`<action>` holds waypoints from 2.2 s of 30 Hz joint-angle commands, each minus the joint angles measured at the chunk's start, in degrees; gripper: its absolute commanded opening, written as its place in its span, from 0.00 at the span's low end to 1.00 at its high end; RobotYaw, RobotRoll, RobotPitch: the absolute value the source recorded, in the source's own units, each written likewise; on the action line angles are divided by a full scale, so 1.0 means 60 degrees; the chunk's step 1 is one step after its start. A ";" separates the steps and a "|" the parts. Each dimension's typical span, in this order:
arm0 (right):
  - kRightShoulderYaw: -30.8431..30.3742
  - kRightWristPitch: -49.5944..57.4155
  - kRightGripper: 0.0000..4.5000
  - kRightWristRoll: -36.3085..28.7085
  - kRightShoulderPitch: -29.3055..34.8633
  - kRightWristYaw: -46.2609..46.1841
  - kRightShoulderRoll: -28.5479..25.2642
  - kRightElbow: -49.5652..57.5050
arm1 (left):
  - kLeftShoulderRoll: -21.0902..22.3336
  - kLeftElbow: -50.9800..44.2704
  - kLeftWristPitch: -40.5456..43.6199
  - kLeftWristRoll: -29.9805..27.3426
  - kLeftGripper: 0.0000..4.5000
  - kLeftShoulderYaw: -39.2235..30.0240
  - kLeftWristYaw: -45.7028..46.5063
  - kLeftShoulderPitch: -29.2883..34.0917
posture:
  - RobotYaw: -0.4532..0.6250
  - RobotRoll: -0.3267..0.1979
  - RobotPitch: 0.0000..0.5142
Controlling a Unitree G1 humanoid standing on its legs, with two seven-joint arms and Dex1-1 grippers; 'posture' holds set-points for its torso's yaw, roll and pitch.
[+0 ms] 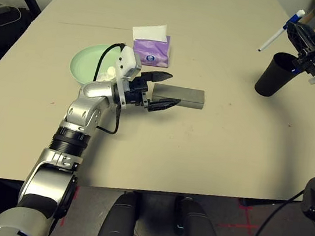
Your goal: Organize and tidy the items on the table.
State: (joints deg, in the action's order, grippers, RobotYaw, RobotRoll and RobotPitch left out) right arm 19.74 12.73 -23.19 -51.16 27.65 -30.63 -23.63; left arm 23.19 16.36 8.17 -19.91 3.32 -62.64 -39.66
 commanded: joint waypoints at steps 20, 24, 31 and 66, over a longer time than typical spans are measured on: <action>0.0359 0.3017 0.09 0.0702 -0.0981 -0.3858 -0.0250 -0.0140 | 0.0015 -0.0090 0.0071 0.0092 1.00 0.0084 0.0017 0.0106 | 0.50 0.62 0.28; 0.0310 0.3046 0.09 0.0726 -0.0963 -0.3804 -0.0252 -0.0157 | 0.0024 -0.0087 0.0068 0.0093 1.00 0.0080 0.0007 0.0111 | 0.50 0.62 0.28; 0.0301 0.3214 0.55 0.0714 -0.0848 -0.3856 -0.0161 0.0004 | 0.0023 -0.0068 0.0064 0.0102 1.00 0.0091 -0.0004 0.0105 | 0.50 0.62 0.28; -0.1033 -0.0280 0.99 0.0159 0.2523 0.1998 0.0482 0.1165 | -0.1276 -0.0065 -0.0547 0.2108 1.00 -0.2292 0.8320 0.0569 | 0.55 0.62 0.23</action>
State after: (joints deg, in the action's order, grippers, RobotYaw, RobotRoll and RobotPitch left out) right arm 12.81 10.60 -22.59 -37.18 42.01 -28.27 -16.73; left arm 16.24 16.80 3.96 -7.96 -8.06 -18.09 -37.60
